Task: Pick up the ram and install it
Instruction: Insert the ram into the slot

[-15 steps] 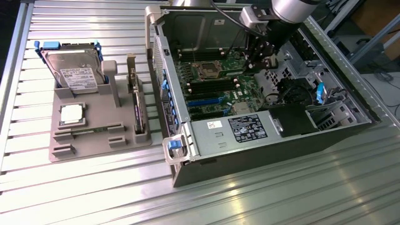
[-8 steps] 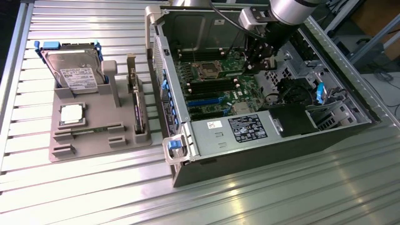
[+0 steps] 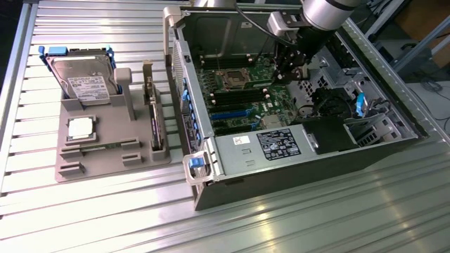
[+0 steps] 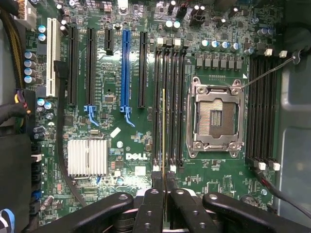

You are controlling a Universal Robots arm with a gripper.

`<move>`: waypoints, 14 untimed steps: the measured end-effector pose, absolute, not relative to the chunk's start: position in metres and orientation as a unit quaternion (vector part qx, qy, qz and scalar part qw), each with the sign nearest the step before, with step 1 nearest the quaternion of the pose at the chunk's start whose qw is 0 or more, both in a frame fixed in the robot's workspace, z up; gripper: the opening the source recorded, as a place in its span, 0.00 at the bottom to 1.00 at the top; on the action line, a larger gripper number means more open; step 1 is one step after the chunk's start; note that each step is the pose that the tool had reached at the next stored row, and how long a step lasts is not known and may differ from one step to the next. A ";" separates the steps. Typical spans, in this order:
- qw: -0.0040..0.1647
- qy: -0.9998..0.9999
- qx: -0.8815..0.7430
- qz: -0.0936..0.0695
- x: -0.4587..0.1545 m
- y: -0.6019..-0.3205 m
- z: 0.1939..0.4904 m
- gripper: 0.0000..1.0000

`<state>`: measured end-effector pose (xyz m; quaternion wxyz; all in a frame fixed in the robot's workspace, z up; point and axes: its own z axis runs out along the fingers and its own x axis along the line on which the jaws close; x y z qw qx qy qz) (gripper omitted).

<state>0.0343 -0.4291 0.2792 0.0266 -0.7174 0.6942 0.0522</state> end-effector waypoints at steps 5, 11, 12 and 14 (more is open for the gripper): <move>0.027 0.694 -0.717 0.052 0.034 -0.429 0.276 0.12; 0.027 0.694 -0.717 0.052 0.033 -0.429 0.273 0.12; 0.027 0.694 -0.717 0.052 0.033 -0.429 0.273 0.12; 0.027 0.694 -0.717 0.052 0.032 -0.429 0.272 0.12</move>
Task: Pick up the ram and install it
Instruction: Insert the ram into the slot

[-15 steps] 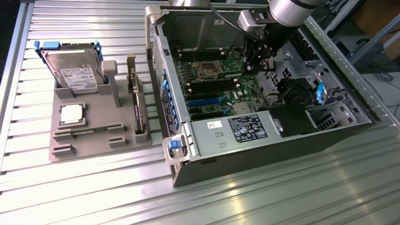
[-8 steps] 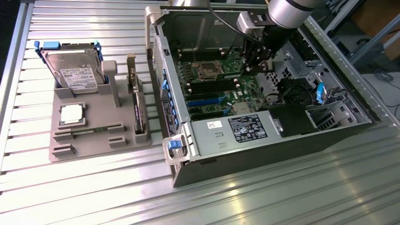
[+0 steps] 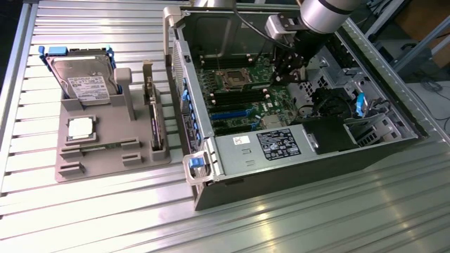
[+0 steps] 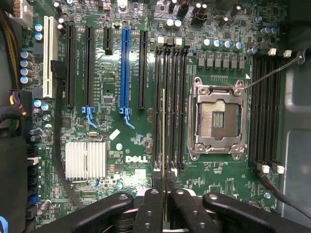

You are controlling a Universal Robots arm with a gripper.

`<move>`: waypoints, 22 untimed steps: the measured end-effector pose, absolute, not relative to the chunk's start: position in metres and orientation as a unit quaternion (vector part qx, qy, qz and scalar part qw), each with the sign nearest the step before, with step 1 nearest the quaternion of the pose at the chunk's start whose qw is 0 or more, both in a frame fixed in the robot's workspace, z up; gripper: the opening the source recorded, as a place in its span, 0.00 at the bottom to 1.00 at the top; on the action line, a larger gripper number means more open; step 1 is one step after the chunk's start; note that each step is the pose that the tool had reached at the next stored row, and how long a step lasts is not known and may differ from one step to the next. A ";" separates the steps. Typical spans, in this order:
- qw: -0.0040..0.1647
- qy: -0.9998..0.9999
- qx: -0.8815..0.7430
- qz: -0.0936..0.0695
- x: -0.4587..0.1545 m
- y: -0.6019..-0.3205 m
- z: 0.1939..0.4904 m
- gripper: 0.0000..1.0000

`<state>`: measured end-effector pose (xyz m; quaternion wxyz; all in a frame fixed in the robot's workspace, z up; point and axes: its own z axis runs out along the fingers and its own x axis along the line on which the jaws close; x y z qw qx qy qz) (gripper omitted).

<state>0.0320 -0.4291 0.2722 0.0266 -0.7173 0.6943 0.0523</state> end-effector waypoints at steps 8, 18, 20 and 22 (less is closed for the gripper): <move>0.027 0.694 -0.717 0.052 -0.008 -0.430 0.267 0.12; 0.001 0.696 -0.718 0.027 -0.017 -0.416 0.260 0.12; -0.001 0.696 -0.718 0.025 -0.017 -0.409 0.254 0.12; -0.003 0.696 -0.718 0.024 -0.017 -0.409 0.250 0.12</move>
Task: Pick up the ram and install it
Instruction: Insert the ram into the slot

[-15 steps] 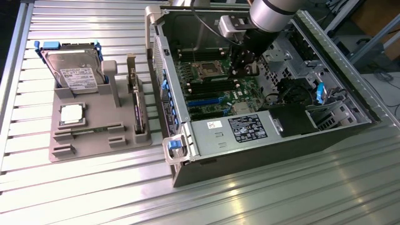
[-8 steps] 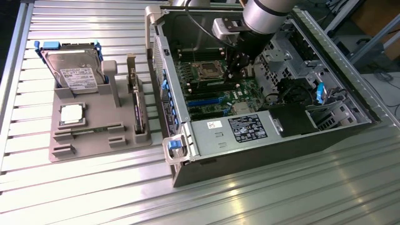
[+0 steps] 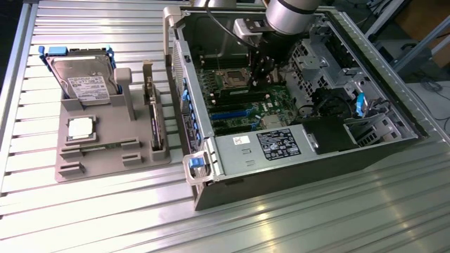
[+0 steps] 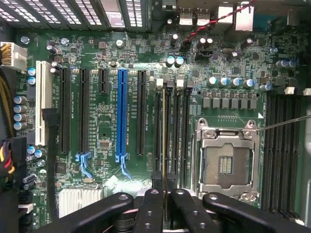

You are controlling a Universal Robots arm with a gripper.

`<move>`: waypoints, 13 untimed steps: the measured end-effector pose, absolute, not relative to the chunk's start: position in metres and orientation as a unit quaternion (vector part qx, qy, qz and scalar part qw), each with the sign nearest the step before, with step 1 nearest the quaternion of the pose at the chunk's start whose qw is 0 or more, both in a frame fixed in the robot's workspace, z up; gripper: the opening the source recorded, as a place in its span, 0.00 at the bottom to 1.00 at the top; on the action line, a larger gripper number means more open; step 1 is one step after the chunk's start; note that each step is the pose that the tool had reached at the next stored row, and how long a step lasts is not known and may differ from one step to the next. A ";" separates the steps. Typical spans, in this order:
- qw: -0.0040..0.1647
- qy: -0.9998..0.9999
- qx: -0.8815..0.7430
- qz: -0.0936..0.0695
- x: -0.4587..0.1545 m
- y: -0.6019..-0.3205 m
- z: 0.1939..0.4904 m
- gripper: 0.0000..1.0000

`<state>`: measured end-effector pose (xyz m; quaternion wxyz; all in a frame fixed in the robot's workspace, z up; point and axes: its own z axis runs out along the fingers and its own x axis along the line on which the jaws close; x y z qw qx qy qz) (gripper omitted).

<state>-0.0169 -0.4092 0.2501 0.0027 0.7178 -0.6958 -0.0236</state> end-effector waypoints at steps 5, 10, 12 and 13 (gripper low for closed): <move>0.008 -0.702 0.712 -0.018 -0.019 -0.409 0.243 0.12; 0.011 -0.710 0.704 -0.015 -0.020 -0.409 0.242 0.12; 0.010 -0.724 0.690 -0.016 -0.020 -0.409 0.242 0.12; 0.010 -0.723 0.691 -0.016 -0.020 -0.409 0.242 0.12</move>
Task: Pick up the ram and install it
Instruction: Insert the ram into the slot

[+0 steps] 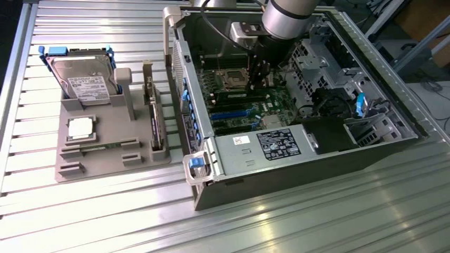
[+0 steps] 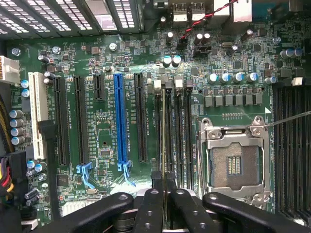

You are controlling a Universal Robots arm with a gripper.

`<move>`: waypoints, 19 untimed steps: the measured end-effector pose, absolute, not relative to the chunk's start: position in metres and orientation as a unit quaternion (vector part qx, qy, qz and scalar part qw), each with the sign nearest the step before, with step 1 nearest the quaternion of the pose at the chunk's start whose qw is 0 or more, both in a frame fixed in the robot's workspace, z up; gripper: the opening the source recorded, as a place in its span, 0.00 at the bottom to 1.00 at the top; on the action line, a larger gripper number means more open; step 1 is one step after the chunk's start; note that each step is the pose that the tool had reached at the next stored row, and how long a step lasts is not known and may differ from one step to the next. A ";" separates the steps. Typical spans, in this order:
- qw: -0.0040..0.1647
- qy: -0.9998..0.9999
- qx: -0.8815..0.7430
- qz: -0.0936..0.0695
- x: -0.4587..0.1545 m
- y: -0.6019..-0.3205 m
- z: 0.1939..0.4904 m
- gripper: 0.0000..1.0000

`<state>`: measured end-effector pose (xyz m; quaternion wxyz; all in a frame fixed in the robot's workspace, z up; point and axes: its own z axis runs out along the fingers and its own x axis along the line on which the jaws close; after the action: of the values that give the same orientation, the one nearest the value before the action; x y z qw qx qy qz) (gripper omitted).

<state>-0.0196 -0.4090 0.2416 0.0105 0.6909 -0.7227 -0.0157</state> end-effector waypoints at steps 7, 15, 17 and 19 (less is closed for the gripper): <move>0.011 -0.709 0.705 -0.016 -0.019 -0.407 0.241 0.12; 0.011 -0.703 0.711 -0.015 -0.019 -0.407 0.241 0.12; 0.011 -0.703 0.711 -0.015 -0.019 -0.407 0.240 0.12; 0.011 -0.703 0.711 -0.015 -0.019 -0.407 0.239 0.12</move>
<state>-0.0195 -0.4069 0.2394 0.0109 0.7112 -0.7027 -0.0154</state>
